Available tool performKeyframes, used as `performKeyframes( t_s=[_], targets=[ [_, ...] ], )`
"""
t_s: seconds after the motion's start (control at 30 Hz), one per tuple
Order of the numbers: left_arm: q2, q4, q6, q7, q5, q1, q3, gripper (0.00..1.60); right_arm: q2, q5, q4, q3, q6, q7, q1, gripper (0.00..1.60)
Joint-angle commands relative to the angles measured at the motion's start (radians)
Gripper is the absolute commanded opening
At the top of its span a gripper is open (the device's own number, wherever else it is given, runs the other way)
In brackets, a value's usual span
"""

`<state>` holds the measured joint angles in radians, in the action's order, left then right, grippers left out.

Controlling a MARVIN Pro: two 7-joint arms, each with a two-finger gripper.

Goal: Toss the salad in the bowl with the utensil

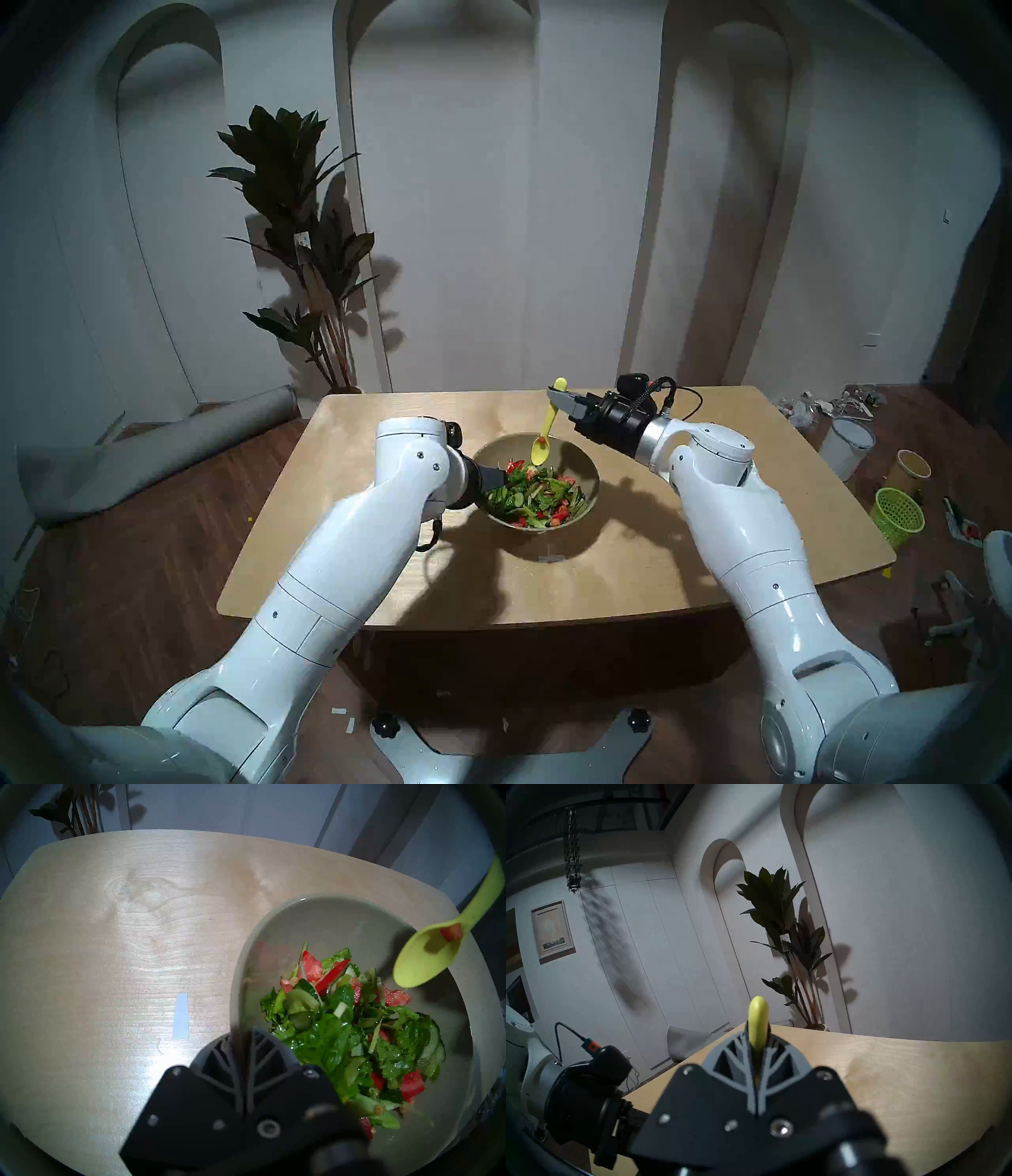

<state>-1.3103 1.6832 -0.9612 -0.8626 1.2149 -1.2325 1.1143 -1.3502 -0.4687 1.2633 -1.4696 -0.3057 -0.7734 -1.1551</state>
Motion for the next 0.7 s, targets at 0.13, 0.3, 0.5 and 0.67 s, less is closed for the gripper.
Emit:
performKeyframes(
  t_s=[0.13, 0.3, 0.5, 0.67],
  targets=[
    [-0.002, 0.003, 0.001, -0.024, 0.001, 0.004, 0.002, 0.0, -0.006, 0.051, -0.211, 0.032, 0.167, -0.064, 0.087, 0.0],
    [-0.001, 0.003, 0.001, -0.022, 0.0, 0.004, 0.002, 0.0, -0.029, 0.074, -0.325, 0.059, 0.215, -0.067, 0.113, 0.0],
    [-0.001, 0.003, 0.001, -0.021, -0.001, 0.004, 0.002, 0.0, -0.068, 0.061, -0.439, 0.072, 0.25, -0.105, 0.152, 0.0],
    [-0.002, 0.003, 0.001, -0.023, 0.0, 0.004, 0.002, 0.0, -0.099, 0.036, -0.526, 0.073, 0.291, -0.159, 0.188, 0.0]
  ],
)
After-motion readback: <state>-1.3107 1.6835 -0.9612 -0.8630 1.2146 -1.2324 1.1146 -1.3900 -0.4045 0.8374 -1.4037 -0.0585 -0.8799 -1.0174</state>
